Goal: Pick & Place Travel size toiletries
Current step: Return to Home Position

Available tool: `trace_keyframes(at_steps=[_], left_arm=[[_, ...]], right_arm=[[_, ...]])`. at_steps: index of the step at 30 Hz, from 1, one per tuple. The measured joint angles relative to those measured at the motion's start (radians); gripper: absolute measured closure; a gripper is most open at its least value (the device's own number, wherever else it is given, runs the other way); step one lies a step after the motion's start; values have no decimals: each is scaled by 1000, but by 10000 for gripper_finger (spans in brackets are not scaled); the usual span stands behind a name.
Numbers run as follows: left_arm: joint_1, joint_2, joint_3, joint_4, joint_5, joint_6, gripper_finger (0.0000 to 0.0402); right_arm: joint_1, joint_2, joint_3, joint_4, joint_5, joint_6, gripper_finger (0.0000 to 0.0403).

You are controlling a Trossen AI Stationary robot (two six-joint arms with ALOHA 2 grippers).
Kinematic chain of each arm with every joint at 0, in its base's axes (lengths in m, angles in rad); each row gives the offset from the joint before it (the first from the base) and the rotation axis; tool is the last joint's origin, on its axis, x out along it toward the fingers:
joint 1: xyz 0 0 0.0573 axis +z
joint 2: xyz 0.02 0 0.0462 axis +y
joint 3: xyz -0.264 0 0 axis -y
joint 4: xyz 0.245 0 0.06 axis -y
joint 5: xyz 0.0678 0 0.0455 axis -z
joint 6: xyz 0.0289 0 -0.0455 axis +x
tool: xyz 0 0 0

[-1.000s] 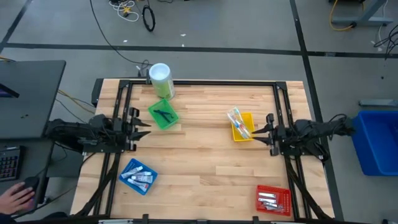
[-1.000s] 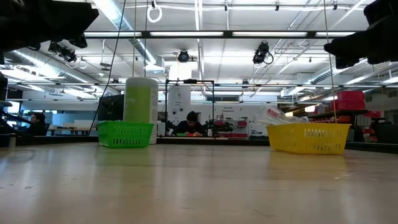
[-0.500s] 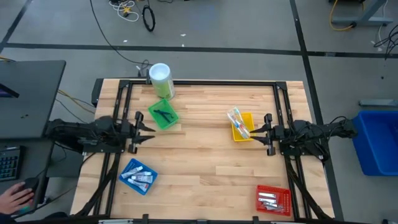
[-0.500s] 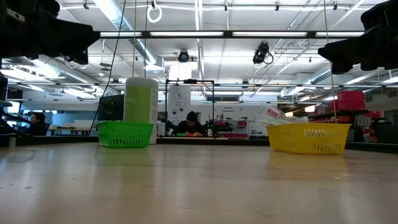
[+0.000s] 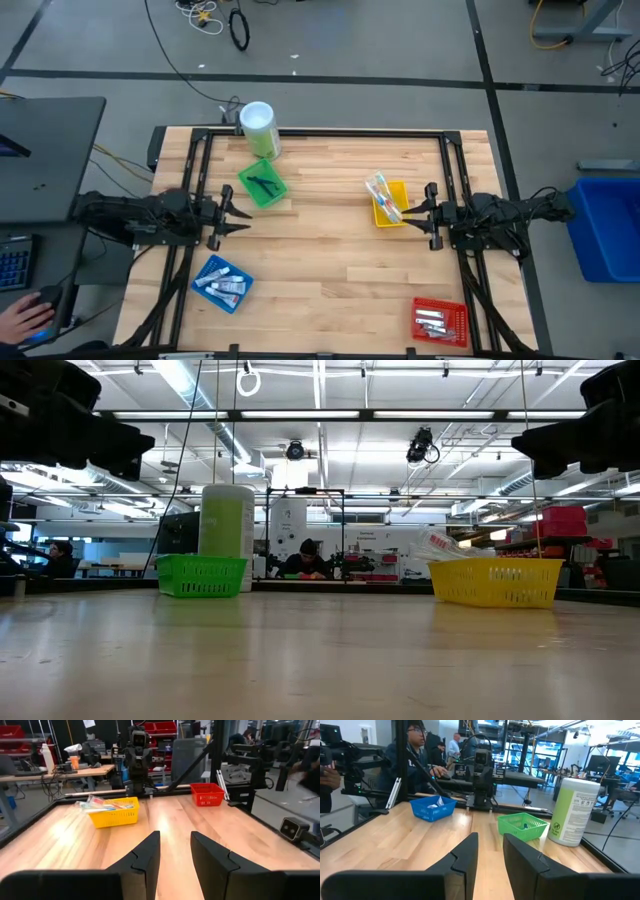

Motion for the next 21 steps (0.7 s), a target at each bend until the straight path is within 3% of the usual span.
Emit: trace_keyframes(at_steps=[7, 21], left_arm=[[0, 0, 0, -8, -58, 32, 285], [0, 0, -2, 10, -69, 34, 285]], right_arm=[[0, 0, 0, 0, 0, 0, 303], [0, 0, 0, 0, 0, 0, 303]])
